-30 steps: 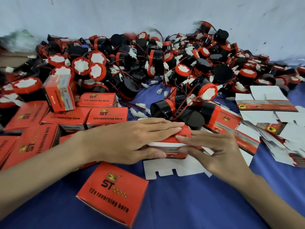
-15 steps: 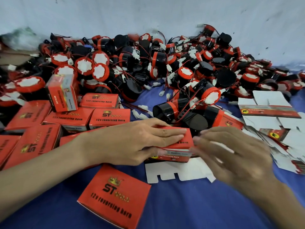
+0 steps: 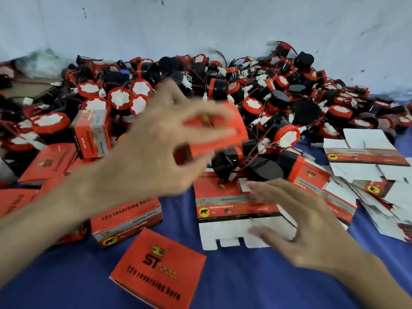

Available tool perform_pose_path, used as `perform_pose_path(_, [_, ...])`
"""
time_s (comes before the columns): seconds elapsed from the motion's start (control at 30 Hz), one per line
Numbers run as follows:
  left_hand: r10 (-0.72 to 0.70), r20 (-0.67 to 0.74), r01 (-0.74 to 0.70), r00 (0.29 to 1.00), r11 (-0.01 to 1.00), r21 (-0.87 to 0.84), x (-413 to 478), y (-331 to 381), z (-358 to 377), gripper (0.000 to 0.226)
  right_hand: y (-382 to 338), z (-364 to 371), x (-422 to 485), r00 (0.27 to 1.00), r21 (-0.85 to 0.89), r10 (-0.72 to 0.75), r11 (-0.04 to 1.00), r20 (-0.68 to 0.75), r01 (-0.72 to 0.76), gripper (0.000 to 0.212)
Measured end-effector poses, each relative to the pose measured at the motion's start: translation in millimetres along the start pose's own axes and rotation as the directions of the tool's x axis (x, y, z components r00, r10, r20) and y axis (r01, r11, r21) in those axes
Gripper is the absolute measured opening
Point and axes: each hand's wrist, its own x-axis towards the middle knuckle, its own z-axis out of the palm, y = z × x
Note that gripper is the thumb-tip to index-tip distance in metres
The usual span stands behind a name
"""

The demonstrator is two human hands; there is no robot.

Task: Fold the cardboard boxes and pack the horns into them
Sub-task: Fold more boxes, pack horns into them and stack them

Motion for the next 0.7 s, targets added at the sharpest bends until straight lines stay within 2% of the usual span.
perform_pose_path(0.07, [-0.139, -0.027, 0.141, 0.990, 0.965, 0.219, 5, -14, -19, 0.037, -4, 7, -1, 0.962, -0.080, 0.023, 0.997, 0.271, -0.001, 0.078])
perform_pose_path(0.1, [-0.235, 0.009, 0.216, 0.972, 0.906, 0.365, 6, -19, -23, 0.040, -7, 10, -1, 0.932, -0.110, 0.042, 0.994, 0.359, -0.002, 0.082])
perform_pose_path(0.13, [-0.341, 0.052, 0.272, 0.939, 0.824, 0.497, 5, -22, -23, 0.045, -10, 13, 0, 0.926, -0.156, 0.041, 0.988, 0.375, 0.019, 0.080])
perform_pose_path(0.17, [-0.403, 0.102, 0.282, 0.910, 0.780, 0.558, 5, -22, -19, 0.048, -14, 14, 0, 0.937, -0.211, 0.018, 0.976, 0.350, 0.060, 0.074])
perform_pose_path(0.23, [-0.341, 0.162, 0.228, 0.926, 0.848, 0.479, 3, -10, -3, 0.048, -18, 15, 3, 0.960, -0.282, -0.055, 0.950, 0.276, 0.135, 0.062])
perform_pose_path(0.3, [-0.236, 0.254, 0.175, 0.938, 0.955, 0.240, 1, 10, 12, 0.049, -21, 18, 3, 0.969, -0.282, -0.154, 0.937, 0.196, 0.206, 0.050])
perform_pose_path(0.37, [-0.211, 0.390, 0.209, 0.896, 0.977, 0.050, -5, 18, 26, 0.055, -22, 18, 5, 0.973, -0.278, -0.224, 0.932, 0.062, 0.232, 0.040])
perform_pose_path(0.43, [-0.244, 0.538, 0.316, 0.807, 0.948, -0.044, -10, 12, 45, 0.059, -19, 12, 9, 0.964, -0.251, -0.232, 0.948, -0.133, 0.194, 0.035])
perform_pose_path(0.47, [-0.267, 0.575, 0.425, 0.773, 0.891, -0.158, -14, 10, 50, 0.057, -17, 10, 9, 0.953, -0.225, -0.201, 0.963, -0.226, 0.150, 0.038])
perform_pose_path(0.5, [-0.241, 0.578, 0.500, 0.780, 0.795, -0.344, -24, 8, 50, 0.050, -16, 6, 8, 0.934, -0.200, -0.144, 0.976, -0.328, 0.081, 0.043])
perform_pose_path(0.53, [-0.324, 0.533, 0.600, 0.781, 0.625, -0.500, -26, 6, 53, 0.043, -17, 1, 8, 0.898, -0.180, -0.069, 0.984, -0.434, -0.011, 0.047])
perform_pose_path(0.57, [-0.386, 0.538, 0.661, 0.750, 0.478, -0.579, -21, 4, 54, 0.038, -18, -4, 8, 0.843, -0.129, 0.031, 0.985, -0.537, -0.118, 0.045])
perform_pose_path(0.6, [-0.432, 0.475, 0.620, 0.767, 0.309, -0.721, -17, -3, 59, 0.037, -19, -5, 8, 0.775, -0.033, 0.158, 0.974, -0.612, -0.225, 0.039])
perform_pose_path(0.63, [-0.453, 0.412, 0.539, 0.791, 0.195, -0.820, -15, -9, 62, 0.040, -20, -4, 9, 0.709, 0.109, 0.298, 0.948, -0.639, -0.299, 0.036])
perform_pose_path(0.67, [-0.487, 0.403, 0.500, 0.775, 0.081, -0.862, -10, -15, 62, 0.043, -19, 1, 10, 0.662, 0.256, 0.428, 0.903, -0.616, -0.345, 0.036])
perform_pose_path(0.7, [-0.486, 0.414, 0.491, 0.769, 0.036, -0.870, -8, -16, 58, 0.045, -18, 6, 11, 0.636, 0.375, 0.527, 0.849, -0.564, -0.372, 0.037])
